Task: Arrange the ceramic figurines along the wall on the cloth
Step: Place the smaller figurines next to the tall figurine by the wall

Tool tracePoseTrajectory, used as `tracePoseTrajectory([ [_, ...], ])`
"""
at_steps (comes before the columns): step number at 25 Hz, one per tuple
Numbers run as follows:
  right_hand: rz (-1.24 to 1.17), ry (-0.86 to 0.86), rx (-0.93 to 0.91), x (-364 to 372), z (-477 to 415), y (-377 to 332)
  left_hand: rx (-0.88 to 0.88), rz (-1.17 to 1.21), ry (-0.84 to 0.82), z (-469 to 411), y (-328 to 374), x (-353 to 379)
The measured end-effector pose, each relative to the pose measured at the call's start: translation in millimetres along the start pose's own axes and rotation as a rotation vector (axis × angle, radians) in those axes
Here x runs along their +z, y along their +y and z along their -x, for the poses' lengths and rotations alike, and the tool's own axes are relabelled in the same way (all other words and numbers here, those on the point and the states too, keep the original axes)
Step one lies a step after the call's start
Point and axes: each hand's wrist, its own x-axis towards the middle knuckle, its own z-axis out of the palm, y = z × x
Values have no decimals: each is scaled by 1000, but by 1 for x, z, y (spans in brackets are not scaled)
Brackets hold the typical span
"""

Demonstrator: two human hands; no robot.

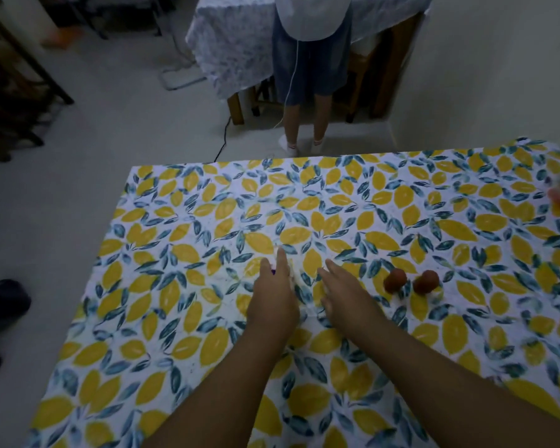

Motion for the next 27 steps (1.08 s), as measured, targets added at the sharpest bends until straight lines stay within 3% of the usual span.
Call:
tracePoseTrajectory([
  [8, -90, 144, -54, -10, 12, 3, 138, 69, -33, 4, 1, -5],
  [13, -207, 380, -57, -76, 27, 30, 376, 234, 101, -15, 73, -26],
  [15, -275, 445, 6, -107, 35, 68, 459, 247, 107, -29, 125, -28],
  [18, -296, 543, 119, -140, 48, 142, 579, 191, -10, -49, 204, -8],
  [27, -406, 716, 576, -171, 121, 378, 855, 38, -344, -77, 443, 143],
])
